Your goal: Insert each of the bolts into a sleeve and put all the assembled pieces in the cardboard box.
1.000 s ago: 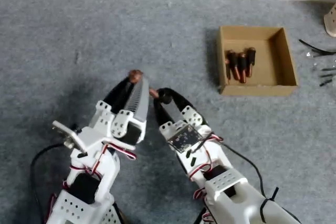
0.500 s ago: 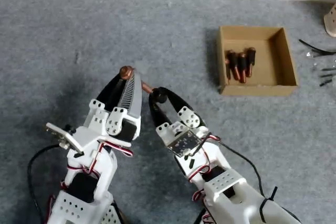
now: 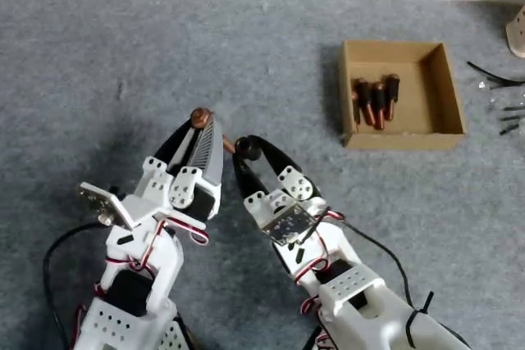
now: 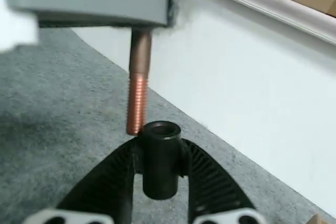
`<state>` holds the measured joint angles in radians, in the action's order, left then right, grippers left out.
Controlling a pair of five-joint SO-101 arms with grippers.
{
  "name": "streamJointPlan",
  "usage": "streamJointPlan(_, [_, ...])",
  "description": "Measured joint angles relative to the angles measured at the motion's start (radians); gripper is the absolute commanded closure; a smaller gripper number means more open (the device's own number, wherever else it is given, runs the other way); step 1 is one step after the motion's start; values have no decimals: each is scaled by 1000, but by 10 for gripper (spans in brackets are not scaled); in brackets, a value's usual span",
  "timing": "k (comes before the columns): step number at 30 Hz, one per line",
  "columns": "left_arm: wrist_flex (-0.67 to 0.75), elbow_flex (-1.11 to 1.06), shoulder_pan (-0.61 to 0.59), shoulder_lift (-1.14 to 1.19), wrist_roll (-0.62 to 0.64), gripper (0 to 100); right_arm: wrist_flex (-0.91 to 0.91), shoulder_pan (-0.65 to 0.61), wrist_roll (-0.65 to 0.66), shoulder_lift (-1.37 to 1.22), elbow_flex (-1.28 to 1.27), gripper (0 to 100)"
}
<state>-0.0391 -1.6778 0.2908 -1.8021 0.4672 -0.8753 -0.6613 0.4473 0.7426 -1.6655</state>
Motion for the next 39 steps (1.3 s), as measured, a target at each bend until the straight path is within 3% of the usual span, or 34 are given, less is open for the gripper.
streamJointPlan(14, [48, 0, 63, 0, 0, 994, 0, -3, 0, 0, 0, 993])
streamJointPlan(30, [29, 0, 57, 0, 2, 994, 0, -3, 0, 0, 0, 993])
streamJointPlan(39, [29, 0, 58, 0, -71, 994, 0, -3, 0, 0, 0, 993])
